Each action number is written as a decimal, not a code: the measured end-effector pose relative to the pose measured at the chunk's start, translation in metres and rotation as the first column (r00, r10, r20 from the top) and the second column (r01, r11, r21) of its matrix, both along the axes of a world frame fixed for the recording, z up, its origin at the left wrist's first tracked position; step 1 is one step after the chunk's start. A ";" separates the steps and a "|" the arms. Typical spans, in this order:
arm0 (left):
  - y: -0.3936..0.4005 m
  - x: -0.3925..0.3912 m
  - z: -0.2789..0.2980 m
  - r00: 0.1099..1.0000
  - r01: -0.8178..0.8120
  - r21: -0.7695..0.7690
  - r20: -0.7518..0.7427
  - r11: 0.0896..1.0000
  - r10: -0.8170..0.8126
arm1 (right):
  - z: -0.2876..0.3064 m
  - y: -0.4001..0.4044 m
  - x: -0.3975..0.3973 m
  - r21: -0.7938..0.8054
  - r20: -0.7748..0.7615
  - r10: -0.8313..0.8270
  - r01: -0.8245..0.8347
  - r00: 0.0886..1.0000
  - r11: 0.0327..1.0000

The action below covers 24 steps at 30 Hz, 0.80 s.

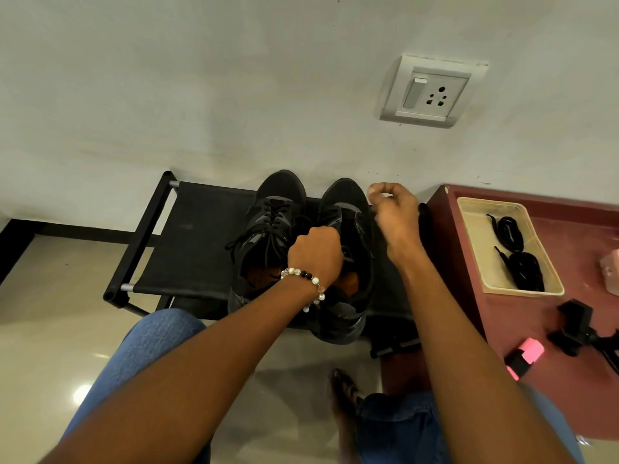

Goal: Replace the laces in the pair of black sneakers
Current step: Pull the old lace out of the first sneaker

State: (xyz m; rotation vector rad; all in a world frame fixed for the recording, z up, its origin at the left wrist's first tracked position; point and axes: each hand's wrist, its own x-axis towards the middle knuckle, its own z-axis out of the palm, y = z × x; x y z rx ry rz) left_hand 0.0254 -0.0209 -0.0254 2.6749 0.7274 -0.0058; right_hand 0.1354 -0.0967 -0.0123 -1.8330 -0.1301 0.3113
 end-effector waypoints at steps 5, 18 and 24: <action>0.000 0.000 0.000 1.000 0.010 0.026 -0.007 1.000 -0.010 | -0.014 0.011 -0.008 -0.795 0.279 0.484 -0.083 0.829 0.601; -0.001 -0.001 0.002 1.000 -0.006 0.000 0.004 1.000 0.006 | 0.028 -0.006 0.005 0.707 -0.404 -0.021 0.326 0.915 0.628; 0.000 0.001 0.001 1.000 0.006 0.006 -0.010 1.000 -0.006 | 0.017 -0.008 0.009 0.007 0.215 0.039 -0.042 0.976 0.999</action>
